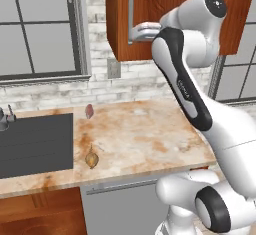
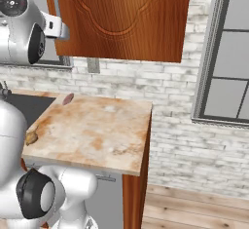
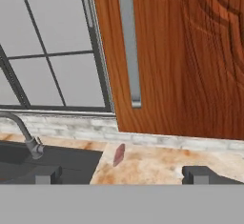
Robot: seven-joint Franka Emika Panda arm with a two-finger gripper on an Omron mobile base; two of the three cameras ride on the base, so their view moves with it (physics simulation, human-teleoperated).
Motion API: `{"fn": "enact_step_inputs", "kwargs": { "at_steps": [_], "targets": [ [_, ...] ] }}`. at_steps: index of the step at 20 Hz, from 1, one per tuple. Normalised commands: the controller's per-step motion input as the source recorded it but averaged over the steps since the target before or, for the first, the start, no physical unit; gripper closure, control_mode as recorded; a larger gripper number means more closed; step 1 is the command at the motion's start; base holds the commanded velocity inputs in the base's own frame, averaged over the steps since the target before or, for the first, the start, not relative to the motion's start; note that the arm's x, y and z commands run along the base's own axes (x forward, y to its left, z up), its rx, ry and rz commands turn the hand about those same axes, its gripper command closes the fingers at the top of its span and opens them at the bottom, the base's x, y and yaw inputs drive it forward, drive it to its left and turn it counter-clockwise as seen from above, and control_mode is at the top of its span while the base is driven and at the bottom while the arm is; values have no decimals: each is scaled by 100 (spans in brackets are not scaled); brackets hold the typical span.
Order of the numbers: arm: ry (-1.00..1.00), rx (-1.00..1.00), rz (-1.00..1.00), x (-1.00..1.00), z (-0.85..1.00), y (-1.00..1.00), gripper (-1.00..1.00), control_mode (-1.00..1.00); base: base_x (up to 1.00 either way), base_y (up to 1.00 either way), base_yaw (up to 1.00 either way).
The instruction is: Open the cabinet. Pick the dish brush and place it next to the sink. Then close the cabinet.
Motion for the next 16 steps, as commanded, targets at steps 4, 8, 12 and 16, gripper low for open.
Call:
{"fn": "enact_step_inputs", "kwargs": {
  "at_steps": [4,8,12,16],
  "targets": [
    [5,0,0,28,0,5,-100,-100,0,0,0],
    [1,0,0,33,0,14,-100,-100,0,0,0],
    [0,0,0,30,-6,15,-100,-100,0,0,0],
    [0,0,0,20,-5,3,-100,-100,0,0,0]
  ]
}}
